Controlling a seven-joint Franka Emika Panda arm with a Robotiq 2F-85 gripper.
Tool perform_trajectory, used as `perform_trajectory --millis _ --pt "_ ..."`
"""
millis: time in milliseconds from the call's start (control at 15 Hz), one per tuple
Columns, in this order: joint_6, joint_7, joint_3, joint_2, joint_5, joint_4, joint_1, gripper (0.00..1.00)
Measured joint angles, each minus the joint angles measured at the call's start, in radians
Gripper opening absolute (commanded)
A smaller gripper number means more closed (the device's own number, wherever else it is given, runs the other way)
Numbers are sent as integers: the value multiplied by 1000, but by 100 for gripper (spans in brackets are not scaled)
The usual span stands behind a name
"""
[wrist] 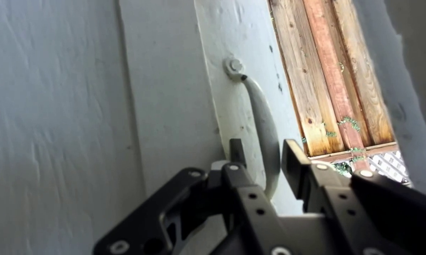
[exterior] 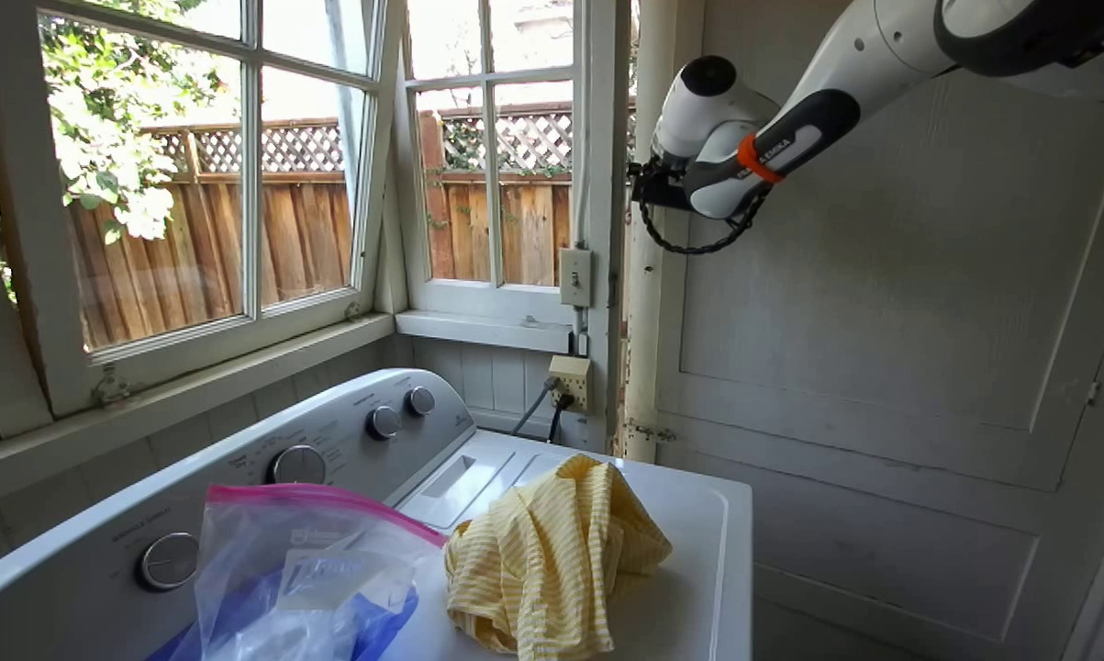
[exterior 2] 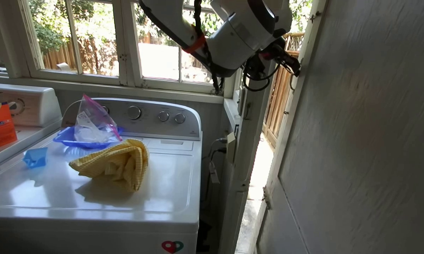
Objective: Close the door completely
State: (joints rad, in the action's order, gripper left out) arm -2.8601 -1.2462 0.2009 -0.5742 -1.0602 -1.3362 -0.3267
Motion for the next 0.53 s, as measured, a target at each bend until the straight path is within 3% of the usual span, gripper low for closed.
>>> perform_trajectory --millis 200,267,533 --pt "-9 -14 -8 -4 -6 3 8 0" --pt "-15 -16 -12 -5 -10 4 11 4" --pt "-28 -16 -24 -7 -21 4 16 4"
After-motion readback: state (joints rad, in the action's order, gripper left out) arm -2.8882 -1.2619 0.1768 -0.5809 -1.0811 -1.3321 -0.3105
